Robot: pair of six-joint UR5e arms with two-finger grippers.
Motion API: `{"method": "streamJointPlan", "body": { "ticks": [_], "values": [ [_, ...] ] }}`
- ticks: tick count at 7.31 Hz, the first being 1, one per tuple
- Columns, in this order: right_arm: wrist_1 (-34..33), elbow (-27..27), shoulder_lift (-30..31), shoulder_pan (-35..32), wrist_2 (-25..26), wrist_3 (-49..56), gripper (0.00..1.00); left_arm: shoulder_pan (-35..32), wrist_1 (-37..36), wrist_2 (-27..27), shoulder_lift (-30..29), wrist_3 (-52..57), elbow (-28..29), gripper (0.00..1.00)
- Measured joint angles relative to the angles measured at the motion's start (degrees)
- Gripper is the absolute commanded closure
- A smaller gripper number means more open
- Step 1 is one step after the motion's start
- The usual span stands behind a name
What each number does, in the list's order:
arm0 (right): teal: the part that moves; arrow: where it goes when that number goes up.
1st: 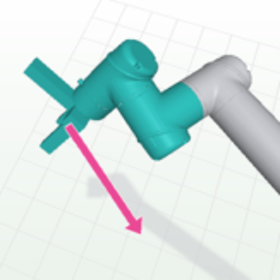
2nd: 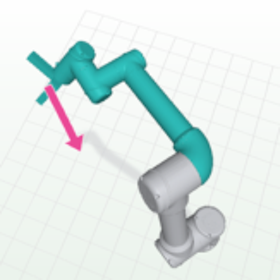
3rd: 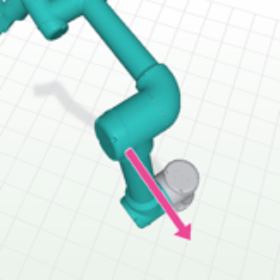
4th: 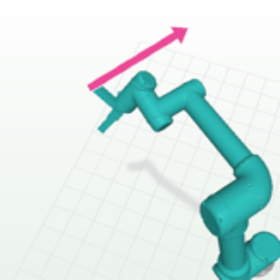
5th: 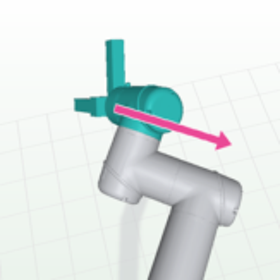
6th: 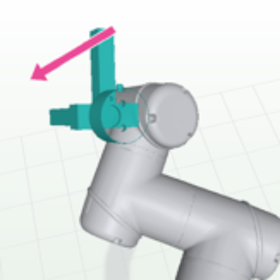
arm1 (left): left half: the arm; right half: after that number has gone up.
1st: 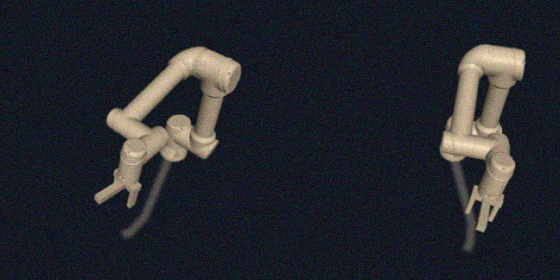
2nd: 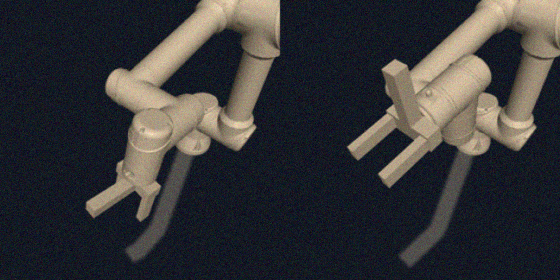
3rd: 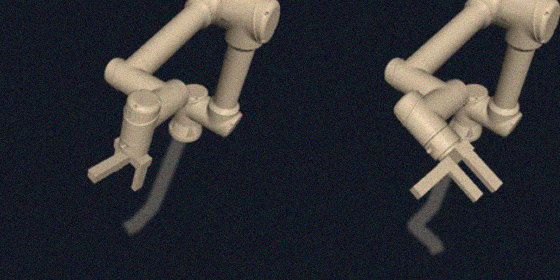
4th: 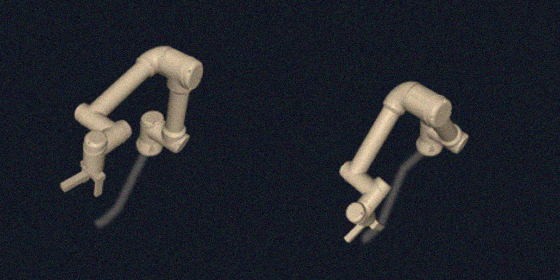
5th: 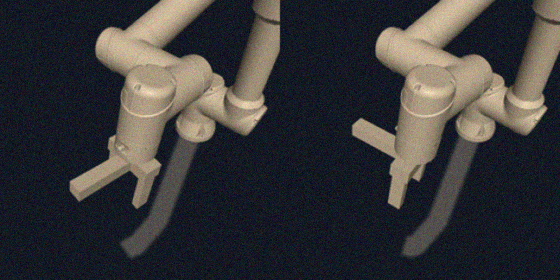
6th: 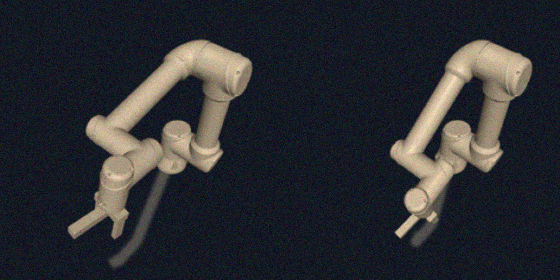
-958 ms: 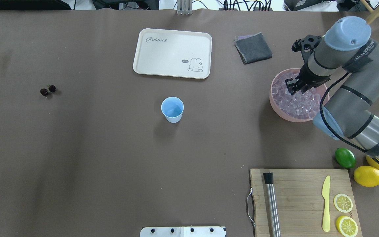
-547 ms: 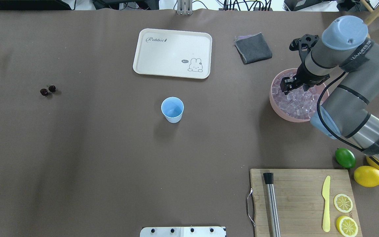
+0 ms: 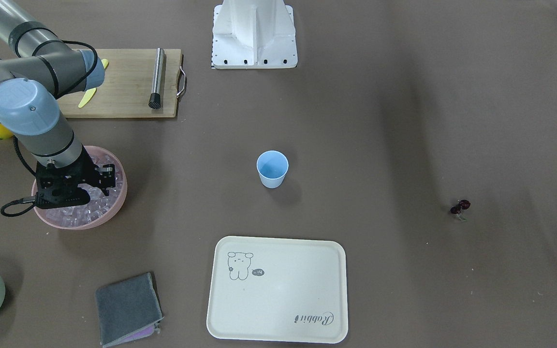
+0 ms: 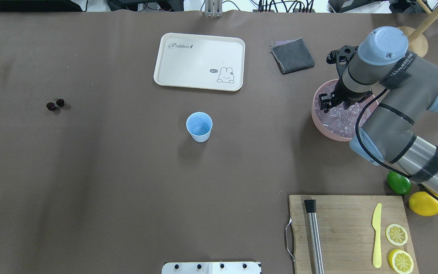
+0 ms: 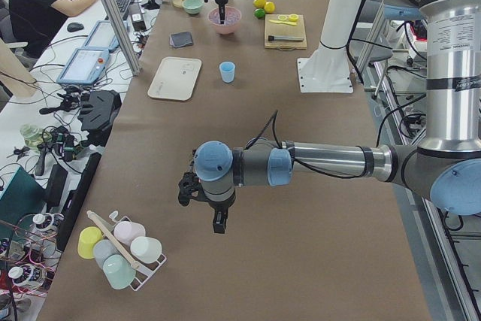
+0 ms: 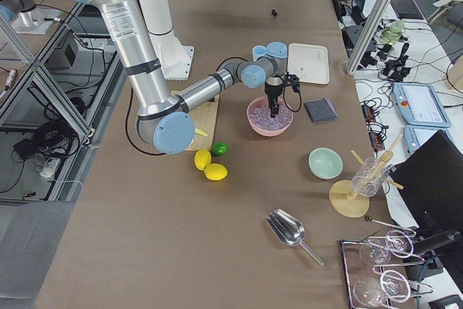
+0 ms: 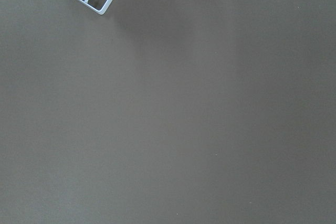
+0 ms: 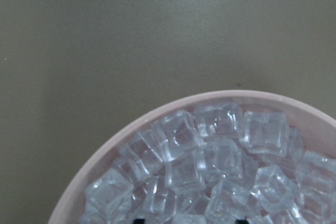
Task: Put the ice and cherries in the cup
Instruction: 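Close the right gripper on an ice cube in the pink bowl, then carry the ice cube with the right gripper over the blue cup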
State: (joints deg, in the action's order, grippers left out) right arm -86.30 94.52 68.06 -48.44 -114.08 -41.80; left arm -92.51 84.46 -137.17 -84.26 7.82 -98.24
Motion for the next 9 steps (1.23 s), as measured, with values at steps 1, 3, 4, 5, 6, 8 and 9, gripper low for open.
{"method": "streamJointPlan", "body": {
  "ticks": [1,3,4,5,6,8,9],
  "values": [
    [0.0,-0.1,0.0,0.3,0.4,0.0,0.7,0.0,0.0,0.0,0.0,0.0,0.1,0.02],
    [0.0,-0.1,0.0,0.6,0.7,0.0,0.75,0.0,0.0,0.0,0.1,0.0,0.2,0.02],
    [0.0,-0.1,0.0,0.6,0.7,0.1,0.77,0.0,0.0,0.0,0.1,0.0,0.2,0.02],
    [-0.2,0.0,0.0,0.4,0.5,0.3,0.77,0.0,0.0,0.0,0.1,0.0,0.2,0.02],
    [-0.4,0.2,-0.1,0.1,0.2,0.5,0.77,0.0,0.0,0.0,0.1,0.0,0.2,0.02],
    [-1.0,0.4,-0.6,-1.1,-1.1,0.7,0.77,0.0,0.0,0.1,0.0,0.0,0.3,0.02],
    [-2.6,0.6,-1.8,-2.5,-2.8,0.7,0.77,0.0,0.1,0.1,0.0,0.0,0.3,0.02]
  ]
}}
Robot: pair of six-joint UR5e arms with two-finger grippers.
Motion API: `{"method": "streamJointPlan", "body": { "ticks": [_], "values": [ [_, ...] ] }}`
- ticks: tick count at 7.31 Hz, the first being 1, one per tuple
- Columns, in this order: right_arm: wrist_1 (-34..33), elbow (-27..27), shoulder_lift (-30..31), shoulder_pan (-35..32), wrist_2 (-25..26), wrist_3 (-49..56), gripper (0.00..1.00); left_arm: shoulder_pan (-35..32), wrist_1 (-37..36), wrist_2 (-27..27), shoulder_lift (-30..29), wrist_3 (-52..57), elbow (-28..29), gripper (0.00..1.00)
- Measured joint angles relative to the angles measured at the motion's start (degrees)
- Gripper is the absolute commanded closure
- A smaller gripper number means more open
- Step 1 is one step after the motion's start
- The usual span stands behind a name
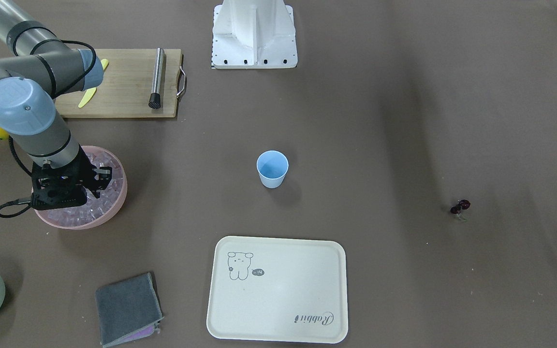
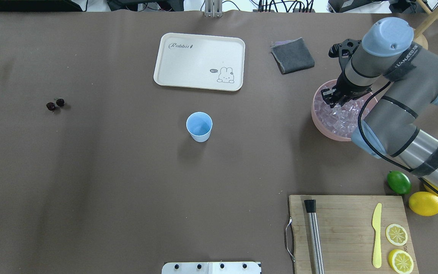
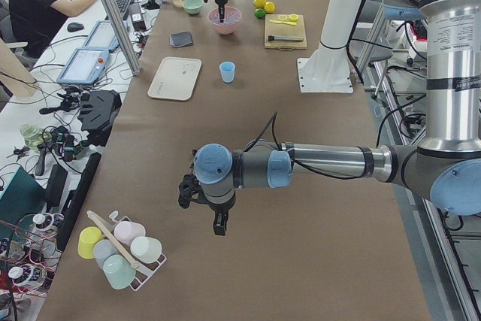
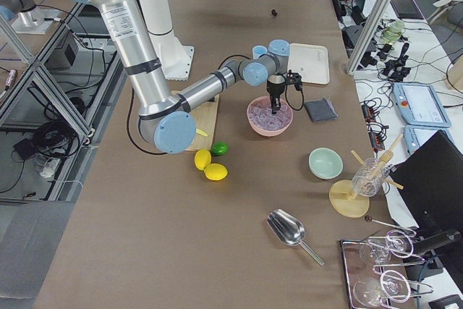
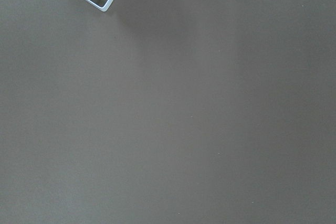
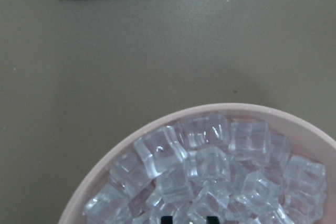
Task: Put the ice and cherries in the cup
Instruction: 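Carry the ice cube with the right gripper over the blue cup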
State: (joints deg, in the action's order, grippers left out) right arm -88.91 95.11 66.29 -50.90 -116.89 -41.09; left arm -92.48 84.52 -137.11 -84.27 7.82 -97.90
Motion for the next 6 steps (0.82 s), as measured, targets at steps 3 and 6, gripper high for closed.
{"method": "streamJointPlan", "body": {
  "ticks": [3,6],
  "values": [
    [-11.7,-0.1,-10.8,-0.6,-2.1,-1.6,0.78,0.0,0.1,0.0,-0.2,0.0,0.3,0.02],
    [-15.1,-10.9,-27.6,7.2,1.9,-15.1,0.78,0.0,0.1,0.0,-1.0,0.0,1.0,0.02]
  ]
}}
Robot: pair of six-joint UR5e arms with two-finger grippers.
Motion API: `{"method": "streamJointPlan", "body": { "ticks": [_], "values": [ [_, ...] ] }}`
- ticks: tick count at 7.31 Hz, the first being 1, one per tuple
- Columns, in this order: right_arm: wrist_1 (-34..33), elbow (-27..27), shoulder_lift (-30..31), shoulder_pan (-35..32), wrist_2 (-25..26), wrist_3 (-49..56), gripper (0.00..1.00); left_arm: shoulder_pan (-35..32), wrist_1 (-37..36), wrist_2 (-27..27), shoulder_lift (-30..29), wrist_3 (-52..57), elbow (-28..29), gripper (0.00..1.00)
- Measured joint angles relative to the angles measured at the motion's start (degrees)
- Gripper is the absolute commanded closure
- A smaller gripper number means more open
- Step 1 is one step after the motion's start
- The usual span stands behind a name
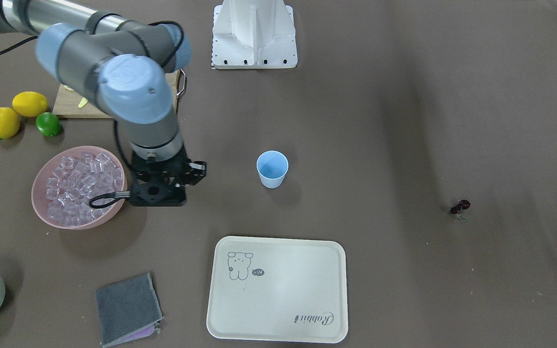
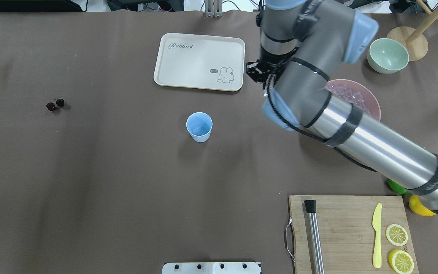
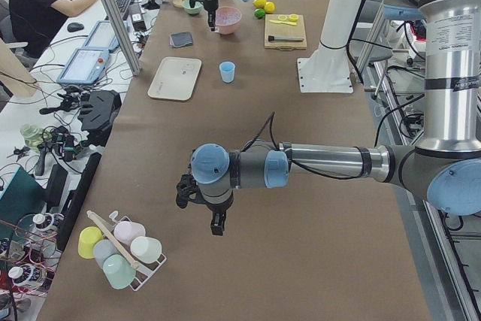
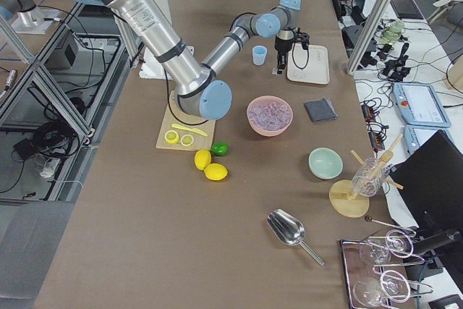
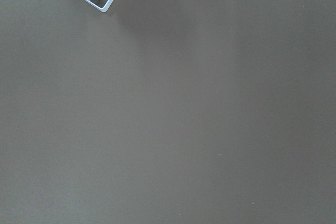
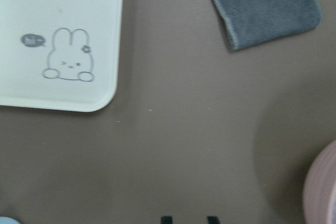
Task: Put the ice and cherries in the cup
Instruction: 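Carry the ice cube with the right gripper over the blue cup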
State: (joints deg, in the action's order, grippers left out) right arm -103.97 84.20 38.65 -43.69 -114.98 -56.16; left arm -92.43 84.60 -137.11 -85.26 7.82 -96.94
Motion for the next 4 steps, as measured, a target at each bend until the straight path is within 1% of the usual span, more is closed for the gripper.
{"method": "streamJointPlan", "body": {
  "ticks": [1,3,4],
  "values": [
    [0.7,-3.5,-4.5,2.8,1.7,-4.1,0.77,0.0,0.0,0.0,-0.2,0.0,0.2,0.02],
    [5.2,-7.6,-8.9,7.1,3.3,-9.9,0.76,0.1,0.1,0.0,-0.4,0.0,0.4,0.02],
    [7.1,-8.9,-9.8,8.3,3.7,-11.2,0.49,0.1,0.1,0.0,-0.4,0.0,0.4,0.02]
  ]
}}
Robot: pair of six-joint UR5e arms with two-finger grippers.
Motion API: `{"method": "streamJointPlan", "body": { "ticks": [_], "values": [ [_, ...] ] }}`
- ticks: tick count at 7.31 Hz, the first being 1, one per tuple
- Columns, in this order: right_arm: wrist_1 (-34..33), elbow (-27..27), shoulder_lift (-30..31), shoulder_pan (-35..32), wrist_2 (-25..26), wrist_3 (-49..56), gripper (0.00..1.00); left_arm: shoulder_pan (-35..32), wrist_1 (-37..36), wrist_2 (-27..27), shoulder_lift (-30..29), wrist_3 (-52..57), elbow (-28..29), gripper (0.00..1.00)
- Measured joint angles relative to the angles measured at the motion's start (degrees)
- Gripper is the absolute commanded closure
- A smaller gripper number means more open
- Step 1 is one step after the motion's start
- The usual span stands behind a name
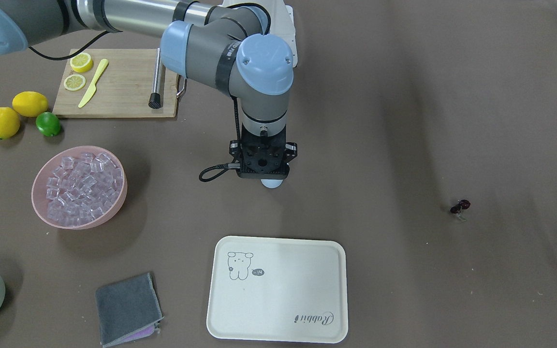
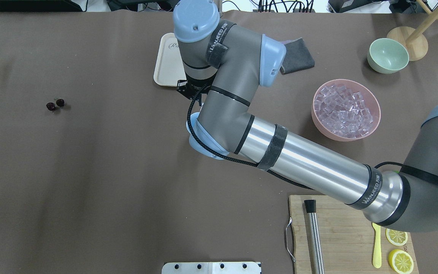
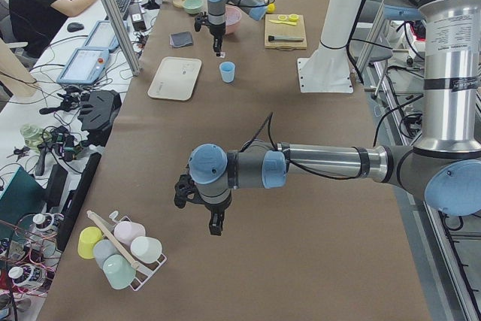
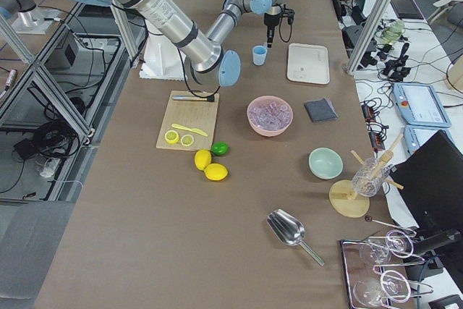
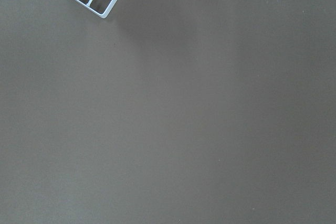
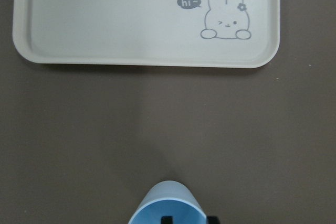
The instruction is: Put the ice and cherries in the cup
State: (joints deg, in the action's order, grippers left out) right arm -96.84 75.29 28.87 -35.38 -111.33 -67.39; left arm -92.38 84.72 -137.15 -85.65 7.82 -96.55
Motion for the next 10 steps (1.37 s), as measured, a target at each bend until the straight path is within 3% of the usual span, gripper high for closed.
{"method": "streamJointPlan", "body": {
  "ticks": [1,2,4,5,8,10],
  "values": [
    [0.9,-0.6,-0.2,0.7,0.4,-0.5,0.2,0.0,0.0,0.0,-0.1,0.0,0.2,0.02],
    [1.2,-0.8,-0.1,1.1,0.9,-0.5,0.01,0.0,0.0,0.0,-0.3,0.0,0.4,0.02],
    [1.2,0.8,1.1,1.3,1.9,0.0,0.0,0.0,0.0,0.0,-0.4,0.0,0.7,0.02],
    [0.9,4.3,4.3,0.8,1.8,0.2,0.01,0.0,0.0,0.0,-0.5,0.0,0.8,0.02],
    [-2.2,18.9,21.0,-7.9,-1.6,12.7,0.02,0.0,0.1,0.0,-0.5,0.0,1.0,0.02],
    [-5.0,23.4,30.6,-14.9,-4.9,25.5,0.03,0.0,0.1,-0.2,-0.3,0.0,0.8,0.02]
  ]
}}
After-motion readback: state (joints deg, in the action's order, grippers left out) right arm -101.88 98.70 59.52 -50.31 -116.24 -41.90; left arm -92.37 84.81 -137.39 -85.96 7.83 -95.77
